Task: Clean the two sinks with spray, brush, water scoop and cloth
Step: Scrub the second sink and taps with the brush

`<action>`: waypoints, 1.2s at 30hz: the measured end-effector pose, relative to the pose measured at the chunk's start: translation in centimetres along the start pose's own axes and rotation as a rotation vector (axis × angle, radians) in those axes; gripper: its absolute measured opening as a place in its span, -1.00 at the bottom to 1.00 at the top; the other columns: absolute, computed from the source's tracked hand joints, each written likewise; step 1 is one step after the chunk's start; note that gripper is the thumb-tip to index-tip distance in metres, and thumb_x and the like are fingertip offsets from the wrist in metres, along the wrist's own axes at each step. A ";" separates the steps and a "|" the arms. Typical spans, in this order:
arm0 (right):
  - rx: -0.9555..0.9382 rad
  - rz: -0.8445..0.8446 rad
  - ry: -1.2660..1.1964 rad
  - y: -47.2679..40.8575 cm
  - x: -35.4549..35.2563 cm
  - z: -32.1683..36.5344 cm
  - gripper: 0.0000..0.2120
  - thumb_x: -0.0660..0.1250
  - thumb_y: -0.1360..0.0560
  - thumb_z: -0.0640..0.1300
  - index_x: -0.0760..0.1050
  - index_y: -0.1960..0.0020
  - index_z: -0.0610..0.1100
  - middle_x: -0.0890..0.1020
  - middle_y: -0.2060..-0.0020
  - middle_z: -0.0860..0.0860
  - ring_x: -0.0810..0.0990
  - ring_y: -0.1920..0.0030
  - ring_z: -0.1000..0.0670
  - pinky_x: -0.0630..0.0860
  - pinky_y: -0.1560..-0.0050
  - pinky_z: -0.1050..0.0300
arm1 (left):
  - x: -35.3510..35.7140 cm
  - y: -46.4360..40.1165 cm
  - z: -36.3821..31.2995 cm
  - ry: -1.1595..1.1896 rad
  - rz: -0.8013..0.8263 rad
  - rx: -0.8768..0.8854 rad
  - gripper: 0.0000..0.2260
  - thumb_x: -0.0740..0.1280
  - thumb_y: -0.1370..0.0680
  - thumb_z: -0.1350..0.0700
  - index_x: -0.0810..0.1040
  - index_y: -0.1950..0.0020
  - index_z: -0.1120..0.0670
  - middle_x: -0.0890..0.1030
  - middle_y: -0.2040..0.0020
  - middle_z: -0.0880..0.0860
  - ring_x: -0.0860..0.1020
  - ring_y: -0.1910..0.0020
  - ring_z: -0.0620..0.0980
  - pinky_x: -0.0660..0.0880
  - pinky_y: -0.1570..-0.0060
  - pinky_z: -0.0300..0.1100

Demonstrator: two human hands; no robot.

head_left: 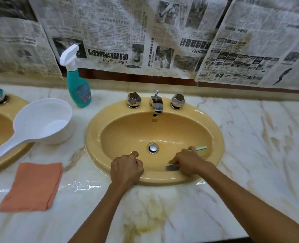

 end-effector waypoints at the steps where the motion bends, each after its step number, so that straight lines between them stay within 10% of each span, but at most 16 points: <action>1: -0.053 -0.015 -0.146 -0.5 0.1 1.8 -0.59 0.17 -0.59 -0.18 0.53 -0.29 0.21 0.65 -0.07 0.10 0.47 -0.16 0.01 0.10 -0.28 0.00 | 0.0 0.0 -0.1 -0.001 -0.001 0.005 -0.68 0.19 -0.53 0.03 0.58 -0.24 -0.07 0.70 0.09 0.07 0.63 0.06 0.13 0.45 0.11 -0.13; 4: -0.151 -0.035 -0.371 -0.3 -0.8 3.0 -0.60 0.21 -0.59 -0.20 0.56 -0.26 0.22 0.69 0.05 0.09 0.53 -0.09 0.13 0.19 -0.22 0.12 | -0.1 0.1 -0.2 0.008 -0.001 0.016 -0.68 0.19 -0.54 0.03 0.58 -0.24 -0.07 0.70 0.09 0.07 0.63 0.07 0.12 0.43 0.13 -0.13; 9: 0.122 0.060 0.233 1.2 -0.9 -4.3 -0.66 0.23 -0.52 -0.13 0.57 -0.21 0.14 0.64 -0.02 0.10 0.51 -0.16 0.00 0.13 -0.19 -0.04 | -0.2 0.0 -0.1 0.024 -0.006 -0.001 -0.68 0.19 -0.53 0.04 0.59 -0.23 -0.06 0.69 0.13 0.07 0.63 0.10 0.12 0.40 0.17 -0.13; 15: -0.136 -0.100 -0.338 0.0 -1.2 5.5 -0.43 0.15 -0.49 -0.35 0.54 -0.29 0.19 0.48 0.37 0.20 0.34 0.12 0.08 0.15 -0.14 0.09 | -0.1 0.0 -0.1 0.010 -0.008 0.006 -0.69 0.19 -0.54 0.02 0.58 -0.23 -0.06 0.69 0.10 0.06 0.63 0.08 0.12 0.44 0.13 -0.12; 21: 0.178 0.007 0.360 2.9 -1.0 -4.4 -0.72 0.13 -0.63 -0.02 0.58 -0.19 0.06 0.65 -0.01 0.02 0.43 -0.21 -0.07 0.08 -0.38 -0.10 | 0.1 -0.1 0.3 0.024 -0.020 -0.036 -0.68 0.20 -0.51 0.04 0.60 -0.22 -0.05 0.68 0.17 0.06 0.62 0.12 0.12 0.40 0.18 -0.14; 29: -0.136 -0.046 -0.146 1.1 -1.3 3.0 -0.58 0.14 -0.54 -0.28 0.56 -0.20 0.12 0.48 0.32 0.11 0.39 0.03 -0.02 0.10 -0.07 0.02 | 0.3 -0.2 0.5 -0.017 0.022 -0.091 -0.68 0.21 -0.51 0.02 0.59 -0.22 -0.07 0.69 0.08 0.06 0.62 0.02 0.10 0.42 0.08 -0.13; 36: 0.042 0.040 0.487 3.4 -2.8 -7.6 -0.75 0.12 -0.64 -0.10 0.55 -0.18 0.01 0.62 -0.13 0.00 0.44 -0.24 -0.10 0.15 -0.33 -0.09 | 0.2 -0.2 0.5 -0.023 0.033 -0.164 -0.70 0.23 -0.49 0.04 0.62 -0.17 -0.08 0.70 0.10 0.00 0.61 0.02 0.07 0.43 0.05 -0.13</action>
Point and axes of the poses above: each hand's wrist, its own y-axis away from the middle knuckle, its own x-axis out of the palm, z = x × y, the point moved 8 cm from there along -y, towards the middle knuckle
